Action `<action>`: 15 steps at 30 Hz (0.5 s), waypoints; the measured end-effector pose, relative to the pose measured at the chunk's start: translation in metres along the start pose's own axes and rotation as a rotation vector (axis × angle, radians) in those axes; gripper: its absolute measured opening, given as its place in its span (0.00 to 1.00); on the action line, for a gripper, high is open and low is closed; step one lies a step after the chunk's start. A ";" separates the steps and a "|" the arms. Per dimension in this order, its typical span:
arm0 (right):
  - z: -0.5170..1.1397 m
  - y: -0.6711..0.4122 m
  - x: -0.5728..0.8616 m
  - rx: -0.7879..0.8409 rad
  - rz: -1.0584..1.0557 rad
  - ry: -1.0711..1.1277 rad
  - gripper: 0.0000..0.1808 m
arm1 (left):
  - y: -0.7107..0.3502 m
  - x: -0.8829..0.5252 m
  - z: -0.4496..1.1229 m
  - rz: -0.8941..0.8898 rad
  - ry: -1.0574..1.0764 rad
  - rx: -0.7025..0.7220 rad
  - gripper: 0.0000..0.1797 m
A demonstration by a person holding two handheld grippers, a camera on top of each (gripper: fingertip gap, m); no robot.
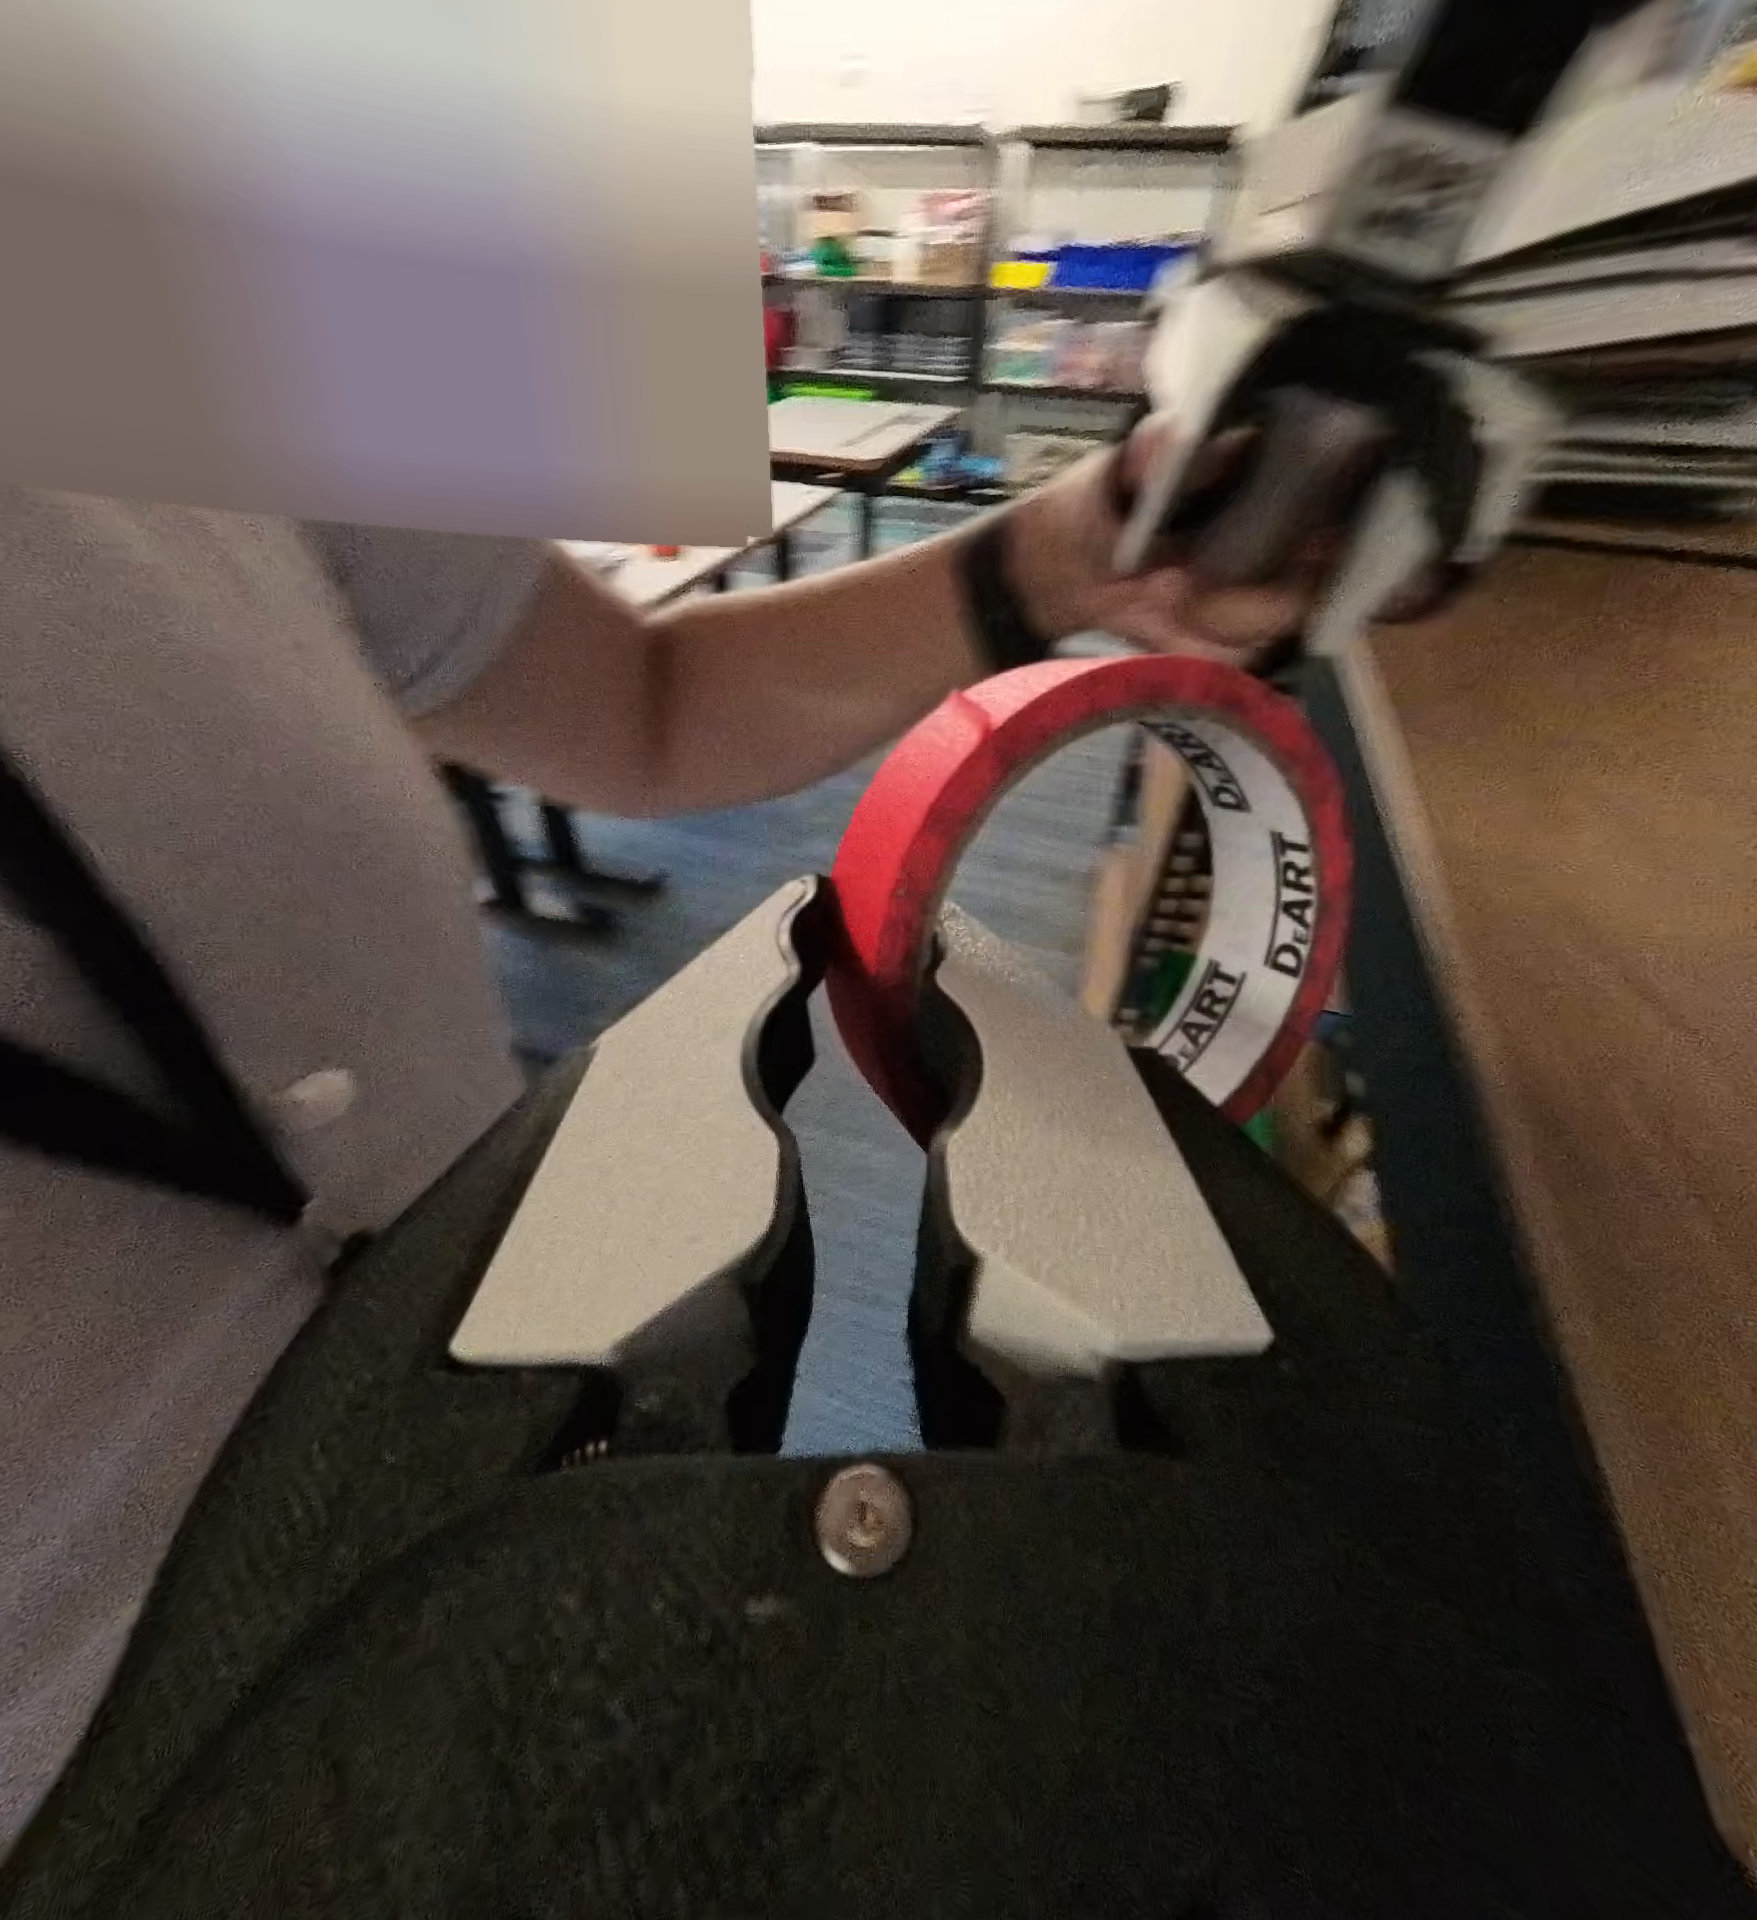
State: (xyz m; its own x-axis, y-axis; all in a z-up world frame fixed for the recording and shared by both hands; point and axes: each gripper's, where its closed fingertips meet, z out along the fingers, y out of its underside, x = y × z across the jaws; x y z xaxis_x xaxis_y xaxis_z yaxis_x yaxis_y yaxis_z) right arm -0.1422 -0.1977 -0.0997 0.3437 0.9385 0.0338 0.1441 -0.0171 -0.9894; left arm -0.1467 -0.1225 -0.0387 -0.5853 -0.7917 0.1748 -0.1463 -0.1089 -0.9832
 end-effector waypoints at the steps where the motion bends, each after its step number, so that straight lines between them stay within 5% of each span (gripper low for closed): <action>1: -0.003 -0.002 0.006 -0.002 -0.020 0.081 0.06 | 0.003 0.005 0.001 0.082 -0.106 0.022 0.25; 7: -0.015 0.004 0.021 -0.185 -0.247 0.429 0.06 | 0.011 0.048 0.058 0.514 -0.546 0.065 0.21; 15: -0.050 -0.013 -0.024 -0.243 -0.322 0.448 0.06 | 0.007 0.080 0.116 0.728 -0.573 -0.155 0.14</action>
State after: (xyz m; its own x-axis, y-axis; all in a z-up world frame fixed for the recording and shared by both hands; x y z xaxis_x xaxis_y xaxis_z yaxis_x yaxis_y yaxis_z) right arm -0.1062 -0.2372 -0.0809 0.5976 0.6734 0.4352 0.4955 0.1165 -0.8608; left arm -0.1022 -0.2568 -0.0379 -0.0984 -0.8133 -0.5734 -0.0270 0.5782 -0.8155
